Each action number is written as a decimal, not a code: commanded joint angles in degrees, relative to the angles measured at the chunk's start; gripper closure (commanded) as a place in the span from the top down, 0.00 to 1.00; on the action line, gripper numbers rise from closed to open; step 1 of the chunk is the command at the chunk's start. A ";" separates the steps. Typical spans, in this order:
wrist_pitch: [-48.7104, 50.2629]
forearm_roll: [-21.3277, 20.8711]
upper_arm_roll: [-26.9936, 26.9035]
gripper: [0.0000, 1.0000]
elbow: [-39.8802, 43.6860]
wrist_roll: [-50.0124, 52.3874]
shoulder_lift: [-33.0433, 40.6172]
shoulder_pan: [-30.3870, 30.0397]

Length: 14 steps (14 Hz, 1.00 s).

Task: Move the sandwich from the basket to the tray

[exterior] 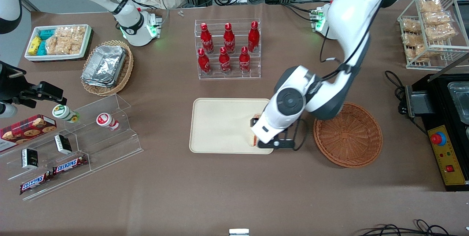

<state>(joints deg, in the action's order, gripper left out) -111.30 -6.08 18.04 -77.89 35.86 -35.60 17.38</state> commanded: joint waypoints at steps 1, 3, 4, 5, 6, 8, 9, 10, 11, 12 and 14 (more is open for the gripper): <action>-0.05 -0.78 0.06 1.00 -12.42 0.18 13.06 -5.85; 0.47 -0.78 0.15 1.00 -17.27 0.18 19.58 -8.76; 0.82 -0.78 0.06 1.00 -18.77 0.26 22.30 -10.08; 1.17 -0.60 0.06 1.00 -19.75 0.35 24.59 -12.35; 2.57 -0.17 0.15 1.00 -19.76 0.18 25.83 -14.64; 6.60 0.36 0.24 1.00 -19.49 -1.39 28.47 -19.21; 9.06 0.36 0.15 1.00 -19.58 -5.75 30.05 -20.27; 10.91 0.54 0.15 1.00 -19.41 -8.93 31.11 -21.41; 11.72 0.54 0.15 1.00 -19.40 -10.44 31.90 -22.64; 11.98 0.54 0.15 1.00 -19.32 -11.59 32.26 -23.70; 12.34 0.63 0.15 1.00 -19.23 -16.58 33.05 -25.72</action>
<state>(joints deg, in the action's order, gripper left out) -99.33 -6.15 17.58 -95.34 23.50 -4.72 -6.16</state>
